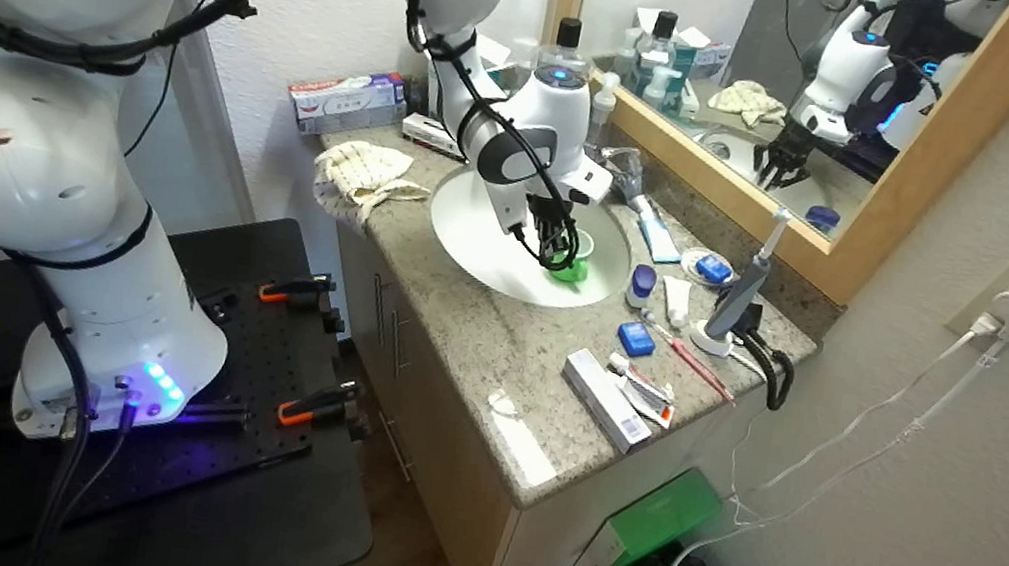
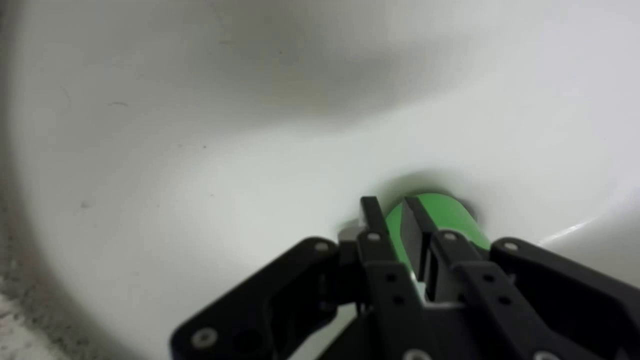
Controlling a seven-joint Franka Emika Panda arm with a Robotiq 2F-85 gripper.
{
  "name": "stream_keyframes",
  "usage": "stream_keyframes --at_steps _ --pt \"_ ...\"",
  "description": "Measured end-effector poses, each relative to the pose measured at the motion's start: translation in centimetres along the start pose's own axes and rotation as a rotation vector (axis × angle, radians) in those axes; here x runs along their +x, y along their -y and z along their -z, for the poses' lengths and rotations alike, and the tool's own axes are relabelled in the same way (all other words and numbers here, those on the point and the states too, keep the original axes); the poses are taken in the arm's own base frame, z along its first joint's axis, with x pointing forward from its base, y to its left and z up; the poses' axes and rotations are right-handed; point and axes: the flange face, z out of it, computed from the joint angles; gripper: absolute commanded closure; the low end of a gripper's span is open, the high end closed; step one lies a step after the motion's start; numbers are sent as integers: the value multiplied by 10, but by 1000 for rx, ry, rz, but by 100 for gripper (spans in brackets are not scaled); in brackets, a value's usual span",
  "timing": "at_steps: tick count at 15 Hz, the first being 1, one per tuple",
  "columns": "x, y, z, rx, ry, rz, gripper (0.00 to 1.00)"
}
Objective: Put the mug in the sink, put some water in it, and then close the tap
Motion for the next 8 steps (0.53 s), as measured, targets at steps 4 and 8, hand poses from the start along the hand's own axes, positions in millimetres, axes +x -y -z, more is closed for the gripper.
stream_keyframes --at_steps 4,8 --pt "-9 0 20 7 -31 4 76" --pt "-28 -5 47 19 -92 3 69"
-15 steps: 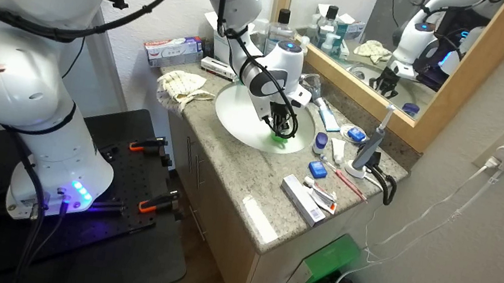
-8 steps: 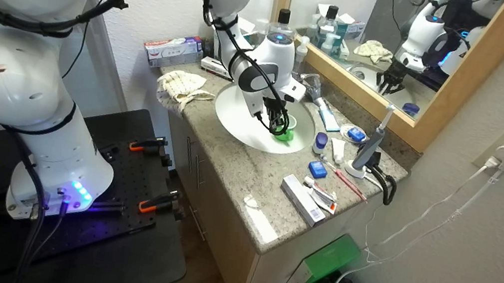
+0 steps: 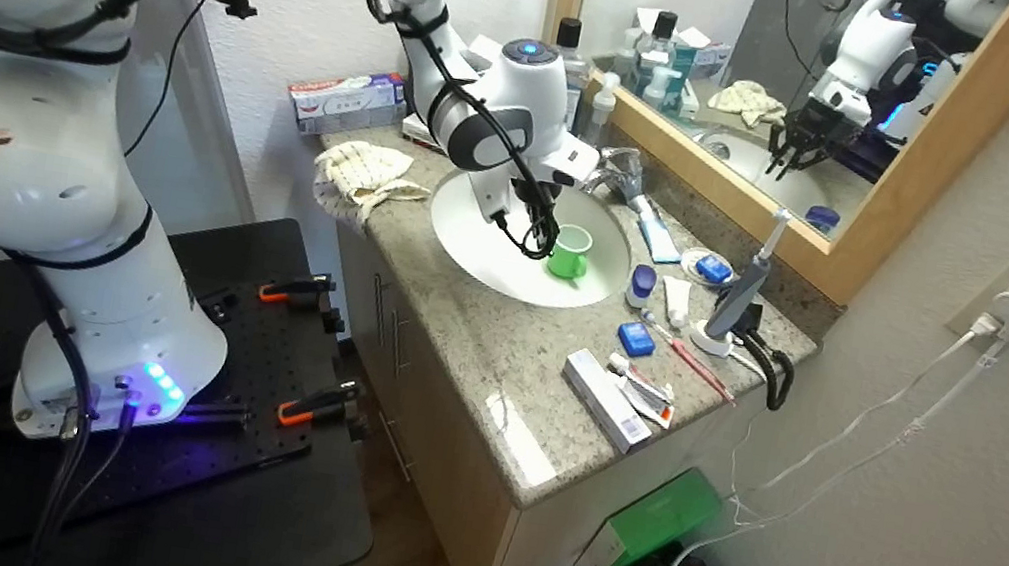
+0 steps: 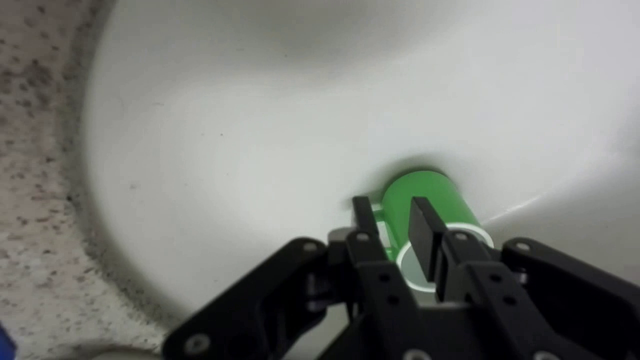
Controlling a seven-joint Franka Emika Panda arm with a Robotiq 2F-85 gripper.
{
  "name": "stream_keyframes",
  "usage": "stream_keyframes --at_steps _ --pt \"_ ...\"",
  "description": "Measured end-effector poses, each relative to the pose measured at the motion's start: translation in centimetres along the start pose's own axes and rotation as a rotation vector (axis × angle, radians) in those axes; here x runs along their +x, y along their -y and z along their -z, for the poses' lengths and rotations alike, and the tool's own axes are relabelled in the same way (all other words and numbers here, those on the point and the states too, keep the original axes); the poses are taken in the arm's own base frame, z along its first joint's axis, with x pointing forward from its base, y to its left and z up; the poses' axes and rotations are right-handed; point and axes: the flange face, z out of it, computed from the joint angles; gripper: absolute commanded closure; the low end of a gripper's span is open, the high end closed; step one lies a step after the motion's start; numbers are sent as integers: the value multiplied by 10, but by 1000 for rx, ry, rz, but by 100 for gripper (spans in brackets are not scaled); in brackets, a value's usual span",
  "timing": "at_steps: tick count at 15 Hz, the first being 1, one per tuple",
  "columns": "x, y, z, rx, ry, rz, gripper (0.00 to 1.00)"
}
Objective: Put the mug in the sink, put some water in it, and then close the tap
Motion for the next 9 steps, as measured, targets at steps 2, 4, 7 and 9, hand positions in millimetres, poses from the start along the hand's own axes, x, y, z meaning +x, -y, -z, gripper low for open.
stream_keyframes --at_steps 2,4,7,9 --pt "-13 -4 16 4 -28 -1 70" --pt "-27 -10 33 8 -57 -6 68" --pt "-48 -21 56 10 -86 -21 42" --pt "-60 -27 68 10 -97 -38 34"
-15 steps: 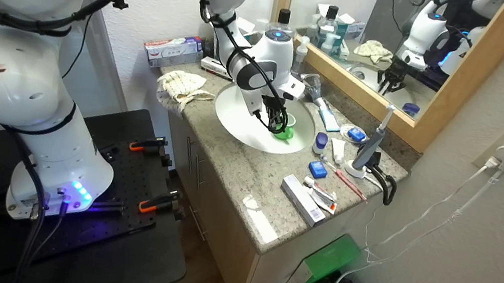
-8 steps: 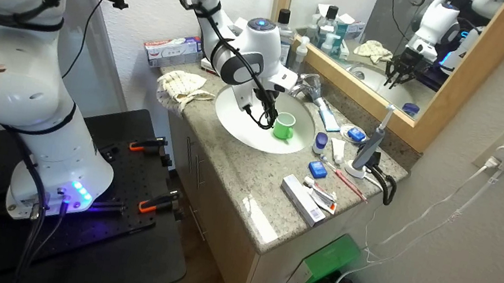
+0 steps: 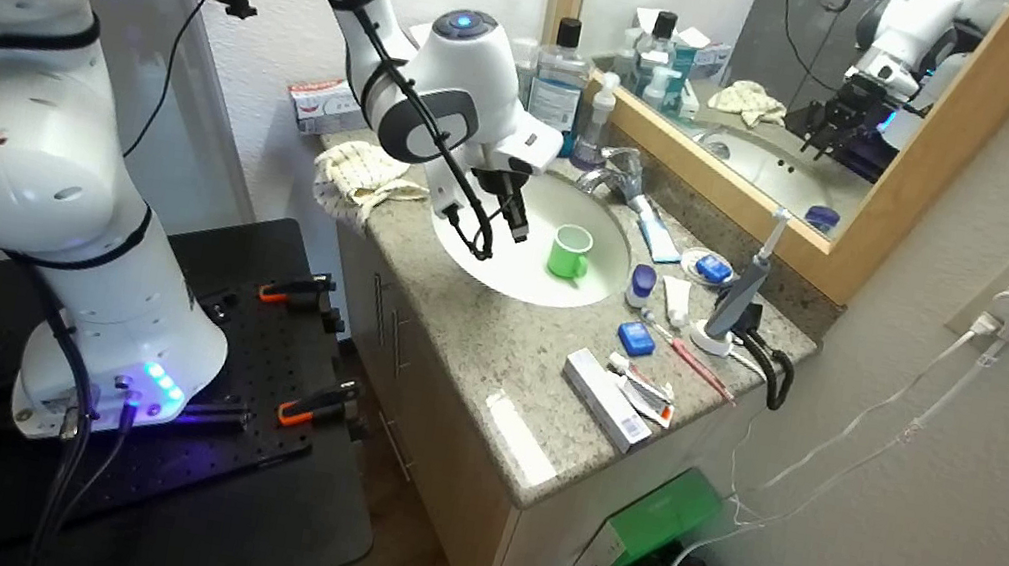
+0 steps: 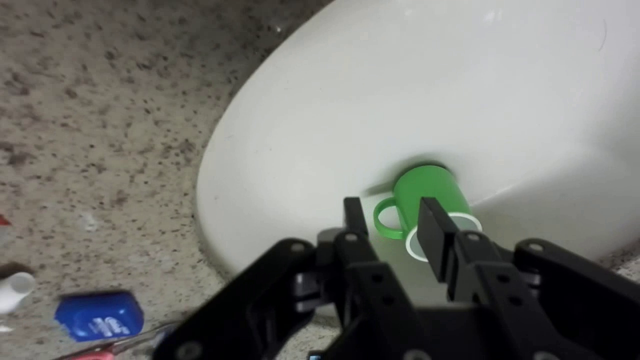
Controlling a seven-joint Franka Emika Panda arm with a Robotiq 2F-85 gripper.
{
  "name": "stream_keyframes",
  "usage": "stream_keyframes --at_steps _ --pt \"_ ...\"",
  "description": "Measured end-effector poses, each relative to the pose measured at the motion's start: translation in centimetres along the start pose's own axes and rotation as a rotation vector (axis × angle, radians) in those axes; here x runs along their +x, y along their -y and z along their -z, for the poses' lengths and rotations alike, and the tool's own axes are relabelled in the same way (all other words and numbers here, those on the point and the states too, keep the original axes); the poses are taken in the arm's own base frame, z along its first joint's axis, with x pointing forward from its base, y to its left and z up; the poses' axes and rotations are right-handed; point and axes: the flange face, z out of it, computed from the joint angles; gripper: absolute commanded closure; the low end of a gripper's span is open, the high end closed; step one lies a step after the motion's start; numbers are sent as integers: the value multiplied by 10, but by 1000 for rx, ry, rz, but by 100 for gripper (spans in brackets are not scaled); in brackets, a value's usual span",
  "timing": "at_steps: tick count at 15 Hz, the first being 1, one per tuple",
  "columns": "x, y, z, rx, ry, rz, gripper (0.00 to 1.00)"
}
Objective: Put the mug in the sink, put some water in it, and then close the tap
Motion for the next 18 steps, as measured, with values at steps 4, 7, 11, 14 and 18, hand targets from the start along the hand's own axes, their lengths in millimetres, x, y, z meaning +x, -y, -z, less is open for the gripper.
stream_keyframes --at_steps 4,7,11,14,18 --pt "-18 -8 21 7 -37 -36 29" --pt "-22 -8 27 8 -44 -37 26" --pt "-22 -9 27 8 -44 -37 26" --pt "-22 -9 27 8 -45 -37 26" --pt "-22 -9 27 8 -45 -37 26"
